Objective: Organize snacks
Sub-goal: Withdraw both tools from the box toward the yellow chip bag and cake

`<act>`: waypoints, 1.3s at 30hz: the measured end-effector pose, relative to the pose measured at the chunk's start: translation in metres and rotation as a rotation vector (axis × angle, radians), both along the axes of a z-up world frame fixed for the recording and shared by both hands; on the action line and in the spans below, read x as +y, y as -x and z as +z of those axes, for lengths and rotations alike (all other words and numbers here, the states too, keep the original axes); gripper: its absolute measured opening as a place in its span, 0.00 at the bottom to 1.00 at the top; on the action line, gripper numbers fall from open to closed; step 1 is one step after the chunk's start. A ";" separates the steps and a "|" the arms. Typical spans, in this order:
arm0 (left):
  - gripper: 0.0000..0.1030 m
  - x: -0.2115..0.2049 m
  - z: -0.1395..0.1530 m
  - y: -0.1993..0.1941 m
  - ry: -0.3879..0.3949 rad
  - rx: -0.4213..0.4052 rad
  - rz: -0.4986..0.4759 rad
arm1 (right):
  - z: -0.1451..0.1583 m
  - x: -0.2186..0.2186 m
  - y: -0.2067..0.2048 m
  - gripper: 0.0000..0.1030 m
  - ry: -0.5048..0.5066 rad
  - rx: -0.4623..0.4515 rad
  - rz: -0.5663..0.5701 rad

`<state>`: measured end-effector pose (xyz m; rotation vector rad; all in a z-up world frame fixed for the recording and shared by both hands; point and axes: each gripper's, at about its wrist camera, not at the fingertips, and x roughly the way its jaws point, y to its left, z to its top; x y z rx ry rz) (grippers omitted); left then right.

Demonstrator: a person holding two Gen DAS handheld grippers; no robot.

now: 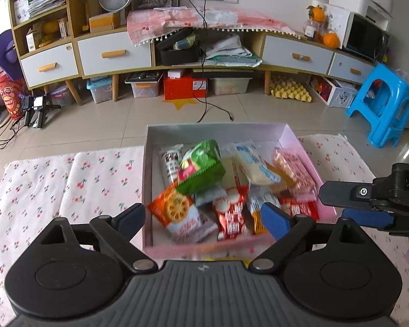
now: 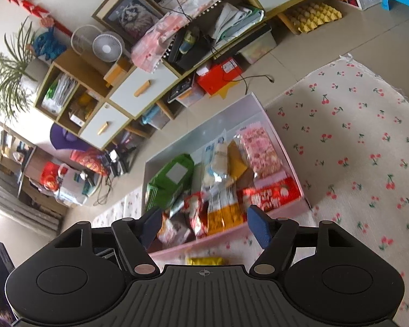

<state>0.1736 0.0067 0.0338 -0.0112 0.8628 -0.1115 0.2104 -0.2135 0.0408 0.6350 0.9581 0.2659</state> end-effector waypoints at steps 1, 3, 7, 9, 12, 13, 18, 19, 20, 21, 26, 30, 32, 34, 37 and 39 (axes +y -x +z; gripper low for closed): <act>0.89 0.000 0.001 0.004 -0.001 0.002 -0.005 | 0.002 0.001 0.004 0.71 0.007 0.001 0.003; 0.92 0.001 0.002 0.012 -0.002 0.004 -0.010 | 0.005 0.002 0.013 0.75 0.019 0.003 0.007; 0.95 0.004 0.002 0.027 0.004 0.014 -0.016 | 0.011 0.003 0.029 0.77 0.062 0.006 0.020; 0.97 0.005 0.001 0.034 0.004 0.018 -0.018 | 0.013 0.003 0.038 0.79 0.083 0.004 0.029; 0.98 0.009 -0.003 0.043 -0.007 0.031 -0.013 | 0.014 0.003 0.049 0.81 0.113 0.005 0.039; 0.99 0.010 -0.005 0.046 -0.011 0.035 -0.009 | 0.014 0.001 0.052 0.81 0.123 0.006 0.041; 0.99 0.018 -0.013 0.059 -0.012 0.047 0.012 | 0.008 -0.001 0.065 0.85 0.167 0.012 0.043; 0.99 0.020 -0.016 0.061 -0.006 0.050 0.018 | 0.006 -0.002 0.067 0.85 0.175 0.012 0.046; 0.99 0.021 -0.018 0.064 -0.001 0.052 0.022 | 0.004 -0.002 0.070 0.85 0.182 0.014 0.051; 0.99 0.022 -0.021 0.067 0.003 0.053 0.025 | 0.002 -0.002 0.072 0.85 0.191 0.016 0.057; 0.99 0.026 -0.031 0.077 0.009 0.041 0.038 | -0.011 0.001 0.083 0.86 0.239 0.031 0.088; 0.99 0.026 -0.040 0.088 -0.002 0.044 0.014 | -0.020 0.005 0.091 0.86 0.303 0.043 0.142; 0.99 0.026 -0.044 0.094 -0.015 0.037 -0.010 | -0.023 0.007 0.097 0.86 0.342 0.038 0.175; 0.99 0.025 -0.048 0.099 -0.036 0.028 -0.035 | -0.028 0.008 0.102 0.86 0.382 0.034 0.203; 0.99 0.024 -0.054 0.103 -0.047 0.024 -0.061 | -0.040 0.007 0.109 0.86 0.430 0.052 0.250; 0.99 0.024 -0.058 0.103 -0.041 0.025 -0.071 | -0.046 0.006 0.113 0.86 0.459 0.067 0.275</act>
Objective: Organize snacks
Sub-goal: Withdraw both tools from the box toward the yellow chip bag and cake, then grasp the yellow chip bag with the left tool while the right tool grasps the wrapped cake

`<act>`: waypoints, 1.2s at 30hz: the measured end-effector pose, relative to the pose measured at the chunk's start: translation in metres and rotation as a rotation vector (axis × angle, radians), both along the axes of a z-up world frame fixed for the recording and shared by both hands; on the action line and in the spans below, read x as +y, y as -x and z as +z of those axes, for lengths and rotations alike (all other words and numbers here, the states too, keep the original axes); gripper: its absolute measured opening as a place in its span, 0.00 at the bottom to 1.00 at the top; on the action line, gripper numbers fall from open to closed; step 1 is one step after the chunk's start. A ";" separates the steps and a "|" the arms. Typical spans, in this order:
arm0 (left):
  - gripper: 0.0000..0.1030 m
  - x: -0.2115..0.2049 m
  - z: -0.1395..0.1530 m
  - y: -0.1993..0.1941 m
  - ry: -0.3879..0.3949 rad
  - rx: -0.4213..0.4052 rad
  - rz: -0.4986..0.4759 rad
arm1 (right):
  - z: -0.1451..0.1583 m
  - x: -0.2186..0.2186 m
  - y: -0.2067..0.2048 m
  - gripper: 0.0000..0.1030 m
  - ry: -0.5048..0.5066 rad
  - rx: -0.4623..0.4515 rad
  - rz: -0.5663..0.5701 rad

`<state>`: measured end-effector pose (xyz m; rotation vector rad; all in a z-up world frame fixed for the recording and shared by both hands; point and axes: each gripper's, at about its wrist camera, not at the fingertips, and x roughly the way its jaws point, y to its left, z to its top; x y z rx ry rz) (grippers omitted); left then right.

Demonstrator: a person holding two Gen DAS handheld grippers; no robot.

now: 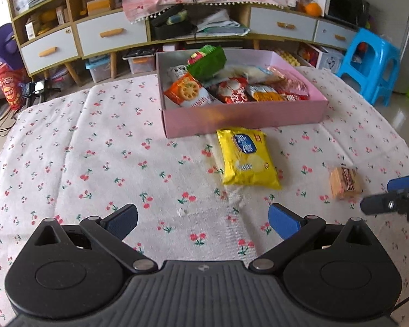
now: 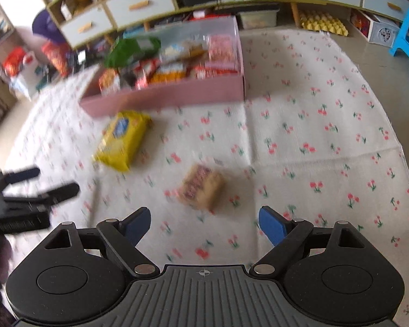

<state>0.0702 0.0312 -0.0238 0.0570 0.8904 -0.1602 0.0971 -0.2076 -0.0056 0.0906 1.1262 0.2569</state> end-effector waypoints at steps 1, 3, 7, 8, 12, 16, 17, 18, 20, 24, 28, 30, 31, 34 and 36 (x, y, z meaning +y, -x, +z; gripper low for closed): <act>0.99 0.000 -0.001 0.001 0.006 -0.001 -0.005 | -0.003 -0.001 0.002 0.86 0.012 0.005 0.008; 0.99 -0.002 -0.004 0.001 0.015 -0.005 -0.014 | -0.008 -0.004 0.005 0.86 0.038 0.008 0.021; 0.99 -0.009 -0.012 0.001 0.011 -0.006 -0.040 | -0.018 -0.005 0.010 0.86 0.085 0.006 0.053; 0.99 -0.011 -0.014 0.001 0.006 -0.001 -0.047 | -0.019 -0.004 0.010 0.86 0.095 0.006 0.062; 0.99 -0.020 -0.023 0.001 -0.027 0.004 -0.074 | -0.026 0.000 0.013 0.86 0.142 -0.018 0.114; 1.00 -0.029 -0.032 0.000 -0.069 0.014 -0.109 | -0.030 0.002 0.017 0.93 0.167 -0.052 0.142; 1.00 -0.030 -0.034 0.001 -0.071 0.004 -0.111 | -0.030 0.001 0.016 0.94 0.163 -0.055 0.141; 1.00 -0.031 -0.034 0.002 -0.066 -0.014 -0.113 | -0.031 0.000 0.016 0.96 0.163 -0.059 0.143; 1.00 -0.032 -0.036 0.003 -0.066 -0.032 -0.117 | -0.034 -0.001 0.016 1.00 0.164 -0.070 0.144; 1.00 -0.033 -0.038 0.001 -0.045 -0.054 -0.105 | -0.036 -0.003 0.017 1.00 0.156 -0.091 0.154; 1.00 -0.036 -0.038 -0.004 -0.047 -0.066 -0.083 | -0.037 -0.004 0.020 1.00 0.150 -0.125 0.166; 1.00 -0.039 -0.038 -0.007 -0.050 -0.071 -0.069 | -0.037 -0.004 0.020 1.00 0.147 -0.136 0.180; 1.00 -0.040 -0.038 -0.008 -0.051 -0.073 -0.062 | -0.037 -0.004 0.019 1.00 0.147 -0.137 0.189; 1.00 -0.043 -0.038 -0.011 -0.055 -0.077 -0.056 | -0.039 -0.004 0.018 1.00 0.135 -0.168 0.214; 1.00 -0.046 -0.038 -0.013 -0.058 -0.084 -0.064 | -0.040 -0.004 0.017 1.00 0.127 -0.191 0.226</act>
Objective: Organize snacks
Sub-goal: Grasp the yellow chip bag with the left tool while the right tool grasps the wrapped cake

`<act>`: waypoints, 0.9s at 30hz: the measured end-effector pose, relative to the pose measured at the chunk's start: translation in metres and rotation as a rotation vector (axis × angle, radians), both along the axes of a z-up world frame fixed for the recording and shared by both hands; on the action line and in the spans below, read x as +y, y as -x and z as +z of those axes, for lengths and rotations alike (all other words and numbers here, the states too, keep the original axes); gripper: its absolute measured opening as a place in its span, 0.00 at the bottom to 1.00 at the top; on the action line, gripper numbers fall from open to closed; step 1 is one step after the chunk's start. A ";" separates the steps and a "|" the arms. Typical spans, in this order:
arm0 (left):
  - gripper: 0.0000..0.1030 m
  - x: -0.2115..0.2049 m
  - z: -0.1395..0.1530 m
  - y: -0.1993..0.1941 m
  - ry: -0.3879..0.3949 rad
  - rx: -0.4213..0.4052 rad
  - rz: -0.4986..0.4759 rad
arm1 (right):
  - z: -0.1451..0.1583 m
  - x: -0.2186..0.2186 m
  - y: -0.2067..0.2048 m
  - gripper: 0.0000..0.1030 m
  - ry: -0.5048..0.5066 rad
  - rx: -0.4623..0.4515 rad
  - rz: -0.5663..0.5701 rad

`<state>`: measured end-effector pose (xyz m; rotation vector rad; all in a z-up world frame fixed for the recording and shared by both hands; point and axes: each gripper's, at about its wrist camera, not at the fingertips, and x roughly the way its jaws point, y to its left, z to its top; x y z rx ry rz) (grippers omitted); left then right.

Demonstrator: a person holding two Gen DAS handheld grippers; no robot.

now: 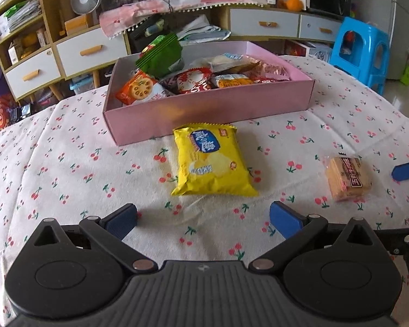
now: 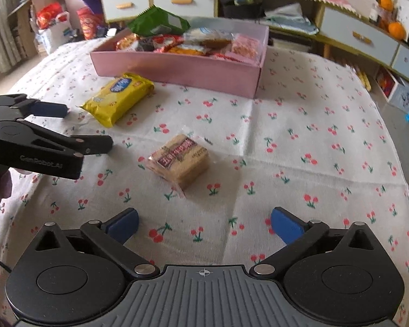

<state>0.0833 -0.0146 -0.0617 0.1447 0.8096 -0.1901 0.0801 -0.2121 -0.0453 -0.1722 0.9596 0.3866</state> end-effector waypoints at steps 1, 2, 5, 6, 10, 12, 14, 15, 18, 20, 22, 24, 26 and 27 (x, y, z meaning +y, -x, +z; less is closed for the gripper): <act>1.00 0.000 0.000 -0.001 0.002 -0.003 -0.002 | 0.000 0.001 -0.001 1.00 0.000 -0.003 0.003; 1.00 0.000 0.000 -0.002 0.005 -0.005 -0.003 | 0.000 0.002 -0.003 1.00 0.000 -0.002 0.005; 1.00 -0.002 -0.001 -0.005 0.010 -0.010 0.002 | 0.000 0.005 -0.009 1.00 0.002 0.002 0.003; 1.00 -0.003 -0.001 -0.006 0.010 -0.010 0.006 | 0.000 0.007 -0.011 1.00 0.003 0.002 0.002; 1.00 -0.005 0.000 -0.012 0.015 -0.007 0.027 | 0.000 0.013 -0.018 1.00 0.007 0.009 -0.007; 0.97 -0.006 0.001 -0.015 0.020 -0.008 0.037 | 0.000 0.014 -0.021 1.00 0.010 0.014 -0.014; 0.92 -0.007 0.002 -0.017 0.022 -0.010 0.045 | 0.001 0.016 -0.024 1.00 0.012 0.025 -0.029; 0.90 -0.007 0.003 -0.018 0.022 -0.013 0.048 | 0.001 0.017 -0.025 1.00 0.014 0.029 -0.039; 0.83 -0.006 0.004 -0.019 0.023 -0.019 0.051 | 0.002 0.019 -0.027 1.00 0.020 0.039 -0.059; 0.76 -0.004 0.006 -0.020 0.027 -0.020 0.059 | 0.002 0.020 -0.028 1.00 0.023 0.043 -0.067; 0.73 -0.002 0.007 -0.021 0.034 -0.017 0.066 | 0.002 0.021 -0.030 1.00 0.025 0.048 -0.076; 0.70 0.000 0.008 -0.021 0.045 -0.014 0.072 | 0.003 0.021 -0.031 0.99 0.028 0.053 -0.086; 0.64 0.002 0.010 -0.022 0.051 -0.011 0.077 | 0.003 0.022 -0.032 0.99 0.031 0.056 -0.093; 0.63 0.003 0.011 -0.022 0.055 -0.010 0.078 | 0.003 0.023 -0.032 0.99 0.033 0.056 -0.095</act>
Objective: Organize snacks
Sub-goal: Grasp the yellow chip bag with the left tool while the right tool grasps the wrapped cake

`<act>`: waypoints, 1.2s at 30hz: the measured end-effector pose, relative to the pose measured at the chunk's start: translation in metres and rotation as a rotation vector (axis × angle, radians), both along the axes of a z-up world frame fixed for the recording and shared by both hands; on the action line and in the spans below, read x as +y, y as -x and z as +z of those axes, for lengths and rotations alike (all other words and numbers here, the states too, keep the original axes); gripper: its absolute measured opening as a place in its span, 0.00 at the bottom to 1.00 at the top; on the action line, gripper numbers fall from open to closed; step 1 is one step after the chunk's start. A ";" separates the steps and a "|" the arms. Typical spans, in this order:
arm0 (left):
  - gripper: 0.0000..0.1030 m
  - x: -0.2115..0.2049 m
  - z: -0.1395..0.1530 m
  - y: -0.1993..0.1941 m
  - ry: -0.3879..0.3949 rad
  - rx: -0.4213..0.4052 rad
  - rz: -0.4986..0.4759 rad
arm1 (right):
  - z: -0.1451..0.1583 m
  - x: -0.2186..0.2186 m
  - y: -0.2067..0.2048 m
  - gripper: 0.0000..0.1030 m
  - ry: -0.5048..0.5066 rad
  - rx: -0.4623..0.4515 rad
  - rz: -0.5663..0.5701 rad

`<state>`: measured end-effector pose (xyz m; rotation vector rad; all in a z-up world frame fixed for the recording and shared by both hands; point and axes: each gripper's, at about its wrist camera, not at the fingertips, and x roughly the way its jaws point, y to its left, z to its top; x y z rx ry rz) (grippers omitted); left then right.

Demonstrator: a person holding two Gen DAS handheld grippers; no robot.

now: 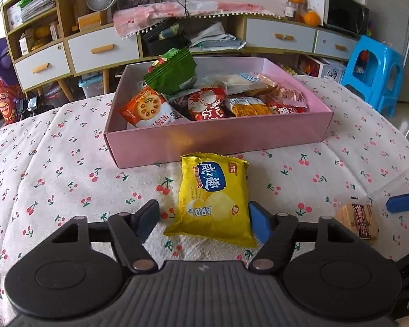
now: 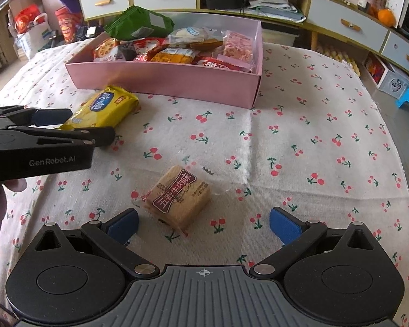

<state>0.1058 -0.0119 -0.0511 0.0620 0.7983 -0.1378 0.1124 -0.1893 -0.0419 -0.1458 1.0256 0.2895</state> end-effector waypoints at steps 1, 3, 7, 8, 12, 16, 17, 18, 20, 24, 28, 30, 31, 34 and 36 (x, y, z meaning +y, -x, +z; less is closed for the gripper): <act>0.60 0.000 0.001 0.000 0.005 0.001 0.000 | 0.000 0.000 0.000 0.99 0.002 0.000 -0.001; 0.56 0.001 0.002 0.000 0.016 0.006 -0.005 | 0.001 0.001 0.000 0.97 0.002 -0.001 0.000; 0.51 0.003 0.004 -0.002 0.038 0.016 -0.012 | 0.003 0.003 -0.001 0.93 0.002 -0.004 -0.001; 0.50 0.004 0.004 -0.002 0.041 0.017 -0.012 | 0.003 0.003 -0.001 0.92 0.001 -0.004 -0.001; 0.49 0.006 0.006 -0.003 0.056 0.029 -0.010 | 0.005 0.005 -0.001 0.88 -0.003 -0.005 0.001; 0.48 0.009 0.007 -0.004 0.078 0.043 -0.002 | 0.008 0.006 -0.002 0.77 -0.018 -0.002 0.001; 0.48 0.010 0.007 -0.004 0.082 0.046 0.001 | 0.008 0.007 -0.002 0.74 -0.023 0.000 0.003; 0.48 0.010 0.008 -0.004 0.085 0.050 0.003 | 0.009 0.008 -0.002 0.71 -0.027 0.001 0.003; 0.48 0.011 0.008 -0.004 0.091 0.056 0.007 | 0.010 0.008 -0.001 0.64 -0.034 0.003 0.007; 0.48 0.013 0.009 -0.003 0.096 0.065 0.010 | 0.013 0.008 -0.002 0.44 -0.046 0.010 0.007; 0.47 0.014 0.011 -0.004 0.110 0.079 0.016 | 0.015 0.003 -0.005 0.38 -0.083 0.032 -0.023; 0.47 0.015 0.012 -0.004 0.119 0.086 0.020 | 0.016 -0.001 -0.007 0.32 -0.109 0.043 -0.040; 0.47 0.016 0.012 -0.004 0.125 0.090 0.023 | 0.017 -0.003 -0.008 0.31 -0.124 0.048 -0.047; 0.47 0.018 0.014 -0.005 0.140 0.098 0.033 | 0.019 -0.006 -0.009 0.28 -0.148 0.057 -0.061; 0.47 0.020 0.014 -0.005 0.149 0.104 0.040 | 0.020 -0.007 -0.010 0.27 -0.161 0.064 -0.069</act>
